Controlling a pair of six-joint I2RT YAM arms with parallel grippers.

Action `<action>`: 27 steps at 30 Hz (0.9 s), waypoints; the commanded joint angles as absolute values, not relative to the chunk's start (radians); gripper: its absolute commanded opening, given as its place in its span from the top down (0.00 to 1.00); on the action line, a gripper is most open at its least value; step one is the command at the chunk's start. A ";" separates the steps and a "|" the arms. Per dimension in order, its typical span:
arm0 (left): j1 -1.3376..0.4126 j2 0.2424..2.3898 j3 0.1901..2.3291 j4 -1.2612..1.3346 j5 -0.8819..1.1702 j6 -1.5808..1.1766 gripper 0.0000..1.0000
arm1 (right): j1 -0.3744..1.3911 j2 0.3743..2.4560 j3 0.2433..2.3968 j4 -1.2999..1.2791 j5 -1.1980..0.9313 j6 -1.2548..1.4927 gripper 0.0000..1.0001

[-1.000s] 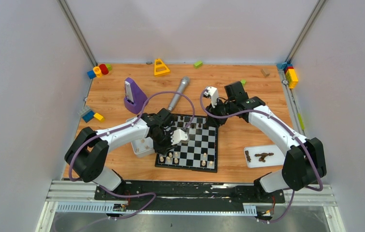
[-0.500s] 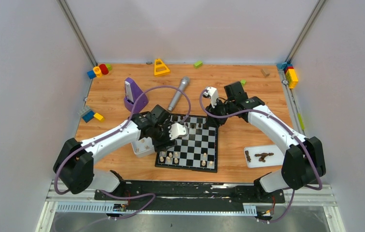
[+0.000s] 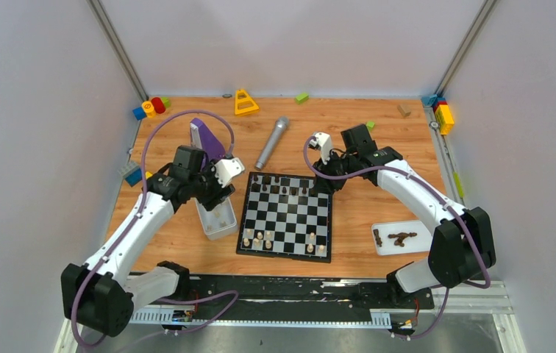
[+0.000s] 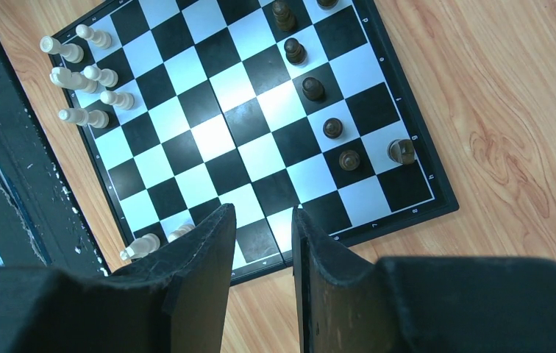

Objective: Set up the chess pieces on the board
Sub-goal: Pick up the chess piece from the storage box.

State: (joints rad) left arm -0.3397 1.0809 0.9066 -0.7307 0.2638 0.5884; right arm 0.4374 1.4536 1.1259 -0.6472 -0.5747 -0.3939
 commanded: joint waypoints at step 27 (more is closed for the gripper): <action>-0.286 1.445 0.818 -0.604 0.207 0.675 0.55 | 0.441 1.480 1.126 -0.624 -0.575 -0.408 0.65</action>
